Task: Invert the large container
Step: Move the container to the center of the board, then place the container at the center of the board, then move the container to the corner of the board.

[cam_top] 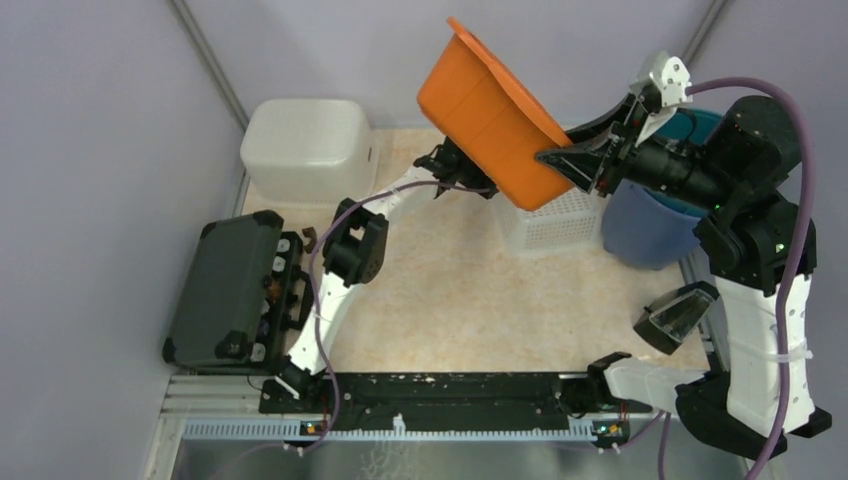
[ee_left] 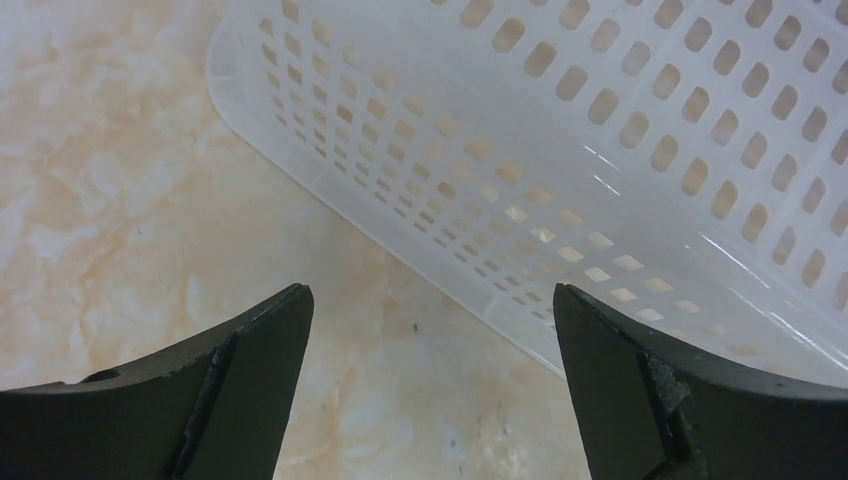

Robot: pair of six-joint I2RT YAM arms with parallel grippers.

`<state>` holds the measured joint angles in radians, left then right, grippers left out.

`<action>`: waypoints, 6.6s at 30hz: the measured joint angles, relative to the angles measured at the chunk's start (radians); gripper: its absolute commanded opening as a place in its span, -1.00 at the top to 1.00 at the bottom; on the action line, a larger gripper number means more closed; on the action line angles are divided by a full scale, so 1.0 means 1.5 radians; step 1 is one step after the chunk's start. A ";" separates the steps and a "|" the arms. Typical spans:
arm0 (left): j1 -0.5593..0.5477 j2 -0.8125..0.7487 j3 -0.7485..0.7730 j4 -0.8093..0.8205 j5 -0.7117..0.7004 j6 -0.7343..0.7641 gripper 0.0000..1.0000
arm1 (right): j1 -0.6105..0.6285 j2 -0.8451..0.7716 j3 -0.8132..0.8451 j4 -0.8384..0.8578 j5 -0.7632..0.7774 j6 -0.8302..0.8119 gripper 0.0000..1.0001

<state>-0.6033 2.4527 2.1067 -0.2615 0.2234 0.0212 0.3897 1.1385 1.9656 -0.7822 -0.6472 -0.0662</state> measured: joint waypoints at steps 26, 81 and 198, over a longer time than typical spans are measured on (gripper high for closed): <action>0.021 -0.596 -0.504 -0.106 0.018 0.242 -0.98 | -0.001 0.024 -0.004 0.072 0.073 0.033 1.00; 0.101 -1.037 -0.631 -0.419 0.304 0.561 -0.98 | 0.183 -0.038 -0.814 0.253 -0.132 -0.550 1.00; 0.156 -1.111 -0.813 -0.314 0.320 0.527 -0.98 | -0.167 0.532 -0.388 0.455 0.561 -0.323 -0.73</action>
<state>-0.3691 0.7856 0.8879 -0.7319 0.7029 0.8124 0.1394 1.9358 1.3834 -0.0990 0.1947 -0.5503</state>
